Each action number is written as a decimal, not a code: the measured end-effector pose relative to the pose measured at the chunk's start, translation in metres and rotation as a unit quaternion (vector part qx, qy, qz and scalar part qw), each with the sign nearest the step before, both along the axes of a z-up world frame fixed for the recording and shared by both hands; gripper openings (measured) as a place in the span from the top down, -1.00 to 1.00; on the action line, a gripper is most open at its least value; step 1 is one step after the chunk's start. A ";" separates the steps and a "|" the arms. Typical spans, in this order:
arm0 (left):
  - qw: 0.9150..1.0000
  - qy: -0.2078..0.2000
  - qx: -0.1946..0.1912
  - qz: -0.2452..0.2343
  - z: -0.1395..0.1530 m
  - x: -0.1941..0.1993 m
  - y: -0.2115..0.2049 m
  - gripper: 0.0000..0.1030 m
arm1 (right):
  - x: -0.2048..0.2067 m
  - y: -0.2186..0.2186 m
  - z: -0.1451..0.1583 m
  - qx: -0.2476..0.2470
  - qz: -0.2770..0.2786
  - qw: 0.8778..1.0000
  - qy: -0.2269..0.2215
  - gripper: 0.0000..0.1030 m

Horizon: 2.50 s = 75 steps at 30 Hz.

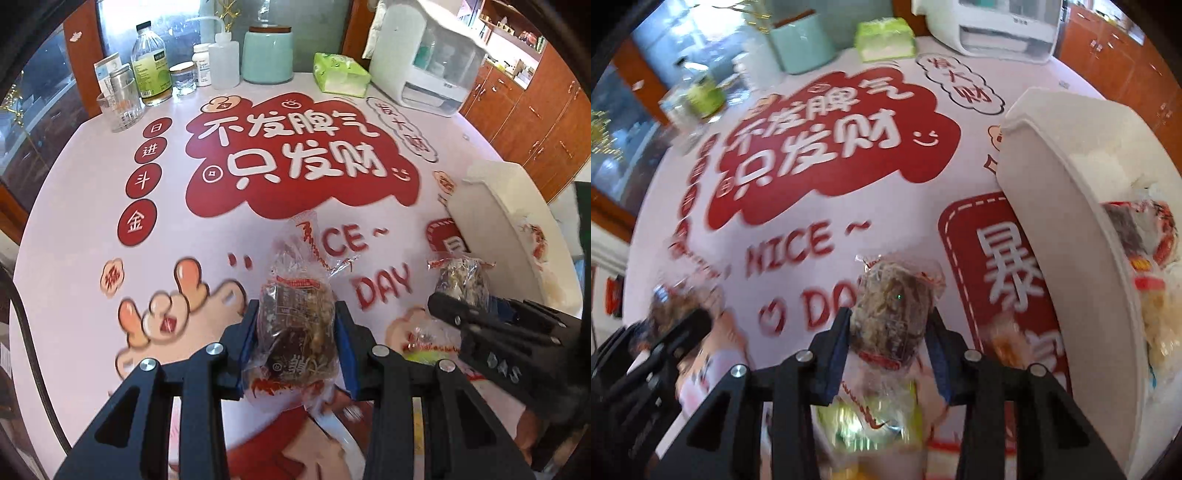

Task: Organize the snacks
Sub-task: 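Carry both nut bags over the white tray and release them inside, then move both tools back to the last snacks on the table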

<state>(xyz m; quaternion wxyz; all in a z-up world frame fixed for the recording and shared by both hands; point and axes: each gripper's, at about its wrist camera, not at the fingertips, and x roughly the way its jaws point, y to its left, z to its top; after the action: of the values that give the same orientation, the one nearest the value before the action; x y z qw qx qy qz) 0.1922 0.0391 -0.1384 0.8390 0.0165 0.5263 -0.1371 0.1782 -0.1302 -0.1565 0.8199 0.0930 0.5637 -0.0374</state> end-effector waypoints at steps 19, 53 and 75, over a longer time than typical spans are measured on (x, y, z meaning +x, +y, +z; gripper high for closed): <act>0.996 -0.054 -0.038 -0.061 0.103 -0.066 -0.169 0.28 | -0.104 -0.132 0.119 0.011 0.029 0.993 -0.112 0.22; 0.994 -0.078 0.069 -0.035 0.090 0.036 -0.348 -0.79 | 0.000 -0.305 0.145 -0.008 -0.003 0.990 -0.143 0.35; 0.994 -0.092 0.047 -0.019 0.113 -0.013 -0.288 -0.79 | -0.036 -0.285 0.124 0.008 0.013 0.994 -0.111 0.33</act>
<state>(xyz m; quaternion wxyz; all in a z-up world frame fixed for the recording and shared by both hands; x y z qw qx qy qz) 0.1792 -0.2491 -0.0255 0.8794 0.0788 0.4524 -0.1257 0.1423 -0.4149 -0.0321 0.8773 0.0955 0.4702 -0.0115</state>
